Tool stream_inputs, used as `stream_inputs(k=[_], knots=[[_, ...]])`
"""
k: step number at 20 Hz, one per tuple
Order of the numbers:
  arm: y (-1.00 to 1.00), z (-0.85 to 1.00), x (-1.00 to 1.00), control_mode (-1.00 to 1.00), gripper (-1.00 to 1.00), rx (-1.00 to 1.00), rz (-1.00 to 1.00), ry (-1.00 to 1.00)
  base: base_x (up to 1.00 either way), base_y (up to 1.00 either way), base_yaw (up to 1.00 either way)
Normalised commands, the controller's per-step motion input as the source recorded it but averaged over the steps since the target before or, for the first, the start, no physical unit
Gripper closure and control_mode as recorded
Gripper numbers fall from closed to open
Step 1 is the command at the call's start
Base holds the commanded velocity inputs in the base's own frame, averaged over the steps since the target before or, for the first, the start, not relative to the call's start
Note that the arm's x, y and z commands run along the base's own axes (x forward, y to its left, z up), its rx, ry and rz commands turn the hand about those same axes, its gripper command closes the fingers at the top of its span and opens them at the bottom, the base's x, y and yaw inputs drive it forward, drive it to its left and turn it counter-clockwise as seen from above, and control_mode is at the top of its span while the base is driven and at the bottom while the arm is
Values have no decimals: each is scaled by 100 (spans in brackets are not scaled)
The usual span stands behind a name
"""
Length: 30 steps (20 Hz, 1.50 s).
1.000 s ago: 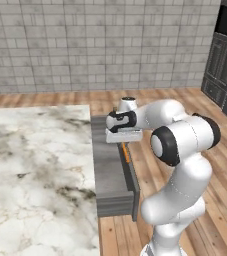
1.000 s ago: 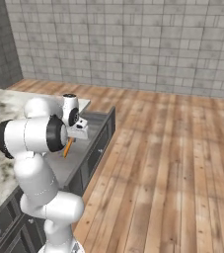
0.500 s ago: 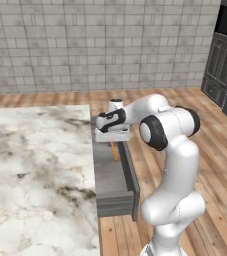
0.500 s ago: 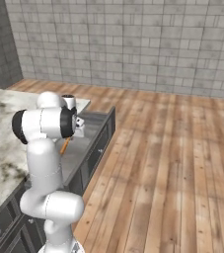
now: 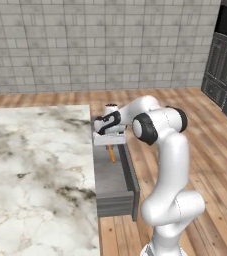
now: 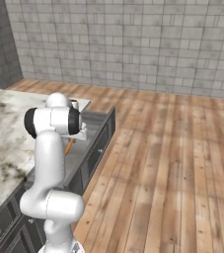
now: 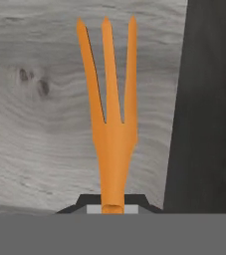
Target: Organize the utensils by type. Pick up the wooden spoons from the counter and place them in the open cabinet. Then pick up the metallic utensils from the counter and place them in the open drawer.
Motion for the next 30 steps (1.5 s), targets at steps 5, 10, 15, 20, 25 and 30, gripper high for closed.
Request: stream_inputs(k=[5, 10, 15, 20, 25, 30], knots=[[-5, -37, 19, -100, 100, 0, 0, 1, 0, 0, 0], [-19, -31, 1, -100, 100, 0, 0, 0, 0, 0, 0], [-21, -32, 0, -100, 100, 0, 0, 0, 0, 0, 0], [-14, -35, 1, -100, 100, 0, -4, 0, 0, 0, 0], [-7, -35, 1, -100, 100, 0, -5, 0, 0, 0, 0], [-29, -35, -7, -100, 100, 0, -7, 0, 0, 0, 0]])
